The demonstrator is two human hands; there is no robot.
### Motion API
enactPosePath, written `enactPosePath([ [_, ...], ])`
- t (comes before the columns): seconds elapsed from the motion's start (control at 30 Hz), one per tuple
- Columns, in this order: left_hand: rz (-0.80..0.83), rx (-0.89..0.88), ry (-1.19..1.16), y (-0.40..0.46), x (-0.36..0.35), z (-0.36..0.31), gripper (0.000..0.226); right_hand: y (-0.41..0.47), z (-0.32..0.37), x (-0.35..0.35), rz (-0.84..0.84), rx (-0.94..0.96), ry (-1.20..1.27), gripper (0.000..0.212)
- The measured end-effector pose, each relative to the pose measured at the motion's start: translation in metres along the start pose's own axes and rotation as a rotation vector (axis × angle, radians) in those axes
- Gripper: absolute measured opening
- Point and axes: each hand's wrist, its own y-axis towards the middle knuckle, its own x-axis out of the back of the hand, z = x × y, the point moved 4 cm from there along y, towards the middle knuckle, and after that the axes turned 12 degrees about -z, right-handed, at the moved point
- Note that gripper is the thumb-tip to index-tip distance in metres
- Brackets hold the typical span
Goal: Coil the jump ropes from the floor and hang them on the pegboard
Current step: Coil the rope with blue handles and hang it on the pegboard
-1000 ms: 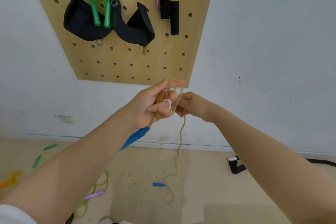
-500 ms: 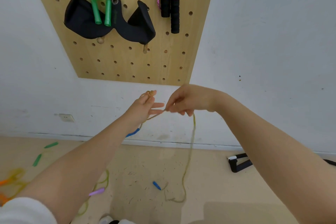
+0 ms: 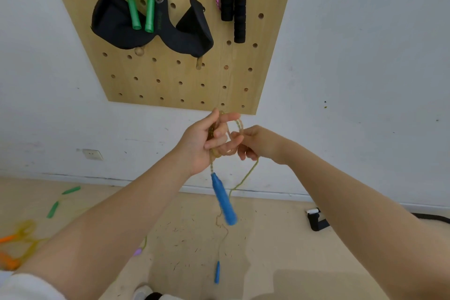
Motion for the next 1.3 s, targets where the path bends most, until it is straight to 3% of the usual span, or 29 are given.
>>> enactPosePath([
  [0.13,-0.23,-0.057,0.001,0.018,0.014,0.006,0.036,-0.009,0.006,-0.009,0.152,-0.082,-0.137,0.025],
  [0.2,-0.329,-0.066,0.014,0.026,0.024,0.008,0.031,-0.019,0.012,-0.011,0.286,-0.122,-0.218,0.03],
  [0.3,-0.522,-0.123,0.25,0.036,0.043,0.004,0.023,-0.032,0.024,-0.004,0.408,-0.077,-0.348,0.034],
  [0.37,-0.591,-0.177,0.443,0.039,0.051,0.002,0.025,-0.031,0.034,0.007,0.342,0.046,-0.354,0.026],
  [0.53,-0.557,-0.231,0.748,0.036,0.039,0.002,0.039,-0.035,0.053,0.027,0.229,0.233,-0.201,0.017],
  [0.63,-0.373,-0.214,0.902,0.027,0.023,0.007,0.043,-0.02,0.054,0.041,-0.081,0.332,-0.046,0.015],
  [0.7,-0.193,-0.131,0.78,0.016,0.01,0.012,0.046,-0.007,0.041,0.054,-0.317,0.307,0.089,0.012],
  [0.77,-0.075,-0.049,0.615,0.001,-0.004,0.013,0.058,0.002,0.024,0.057,-0.389,0.247,0.086,0.014],
  [0.83,-0.002,-0.003,0.507,-0.014,-0.016,0.013,0.06,0.005,0.01,0.047,-0.322,0.208,0.053,0.022],
  [0.9,0.026,-0.026,0.389,-0.02,-0.026,0.011,0.045,0.005,0.003,0.034,-0.239,0.17,0.072,0.025],
  [1.0,-0.085,-0.105,0.22,-0.01,-0.023,0.005,0.039,0.005,-0.006,0.015,-0.067,0.041,0.015,0.037],
  [1.1,-0.161,-0.082,0.13,0.005,-0.011,0.002,0.034,0.005,-0.008,0.004,0.038,-0.075,0.006,0.035],
  [1.3,-0.178,-0.034,-0.054,0.013,-0.002,-0.007,0.043,-0.003,-0.012,0.002,0.156,-0.089,-0.058,0.024],
])
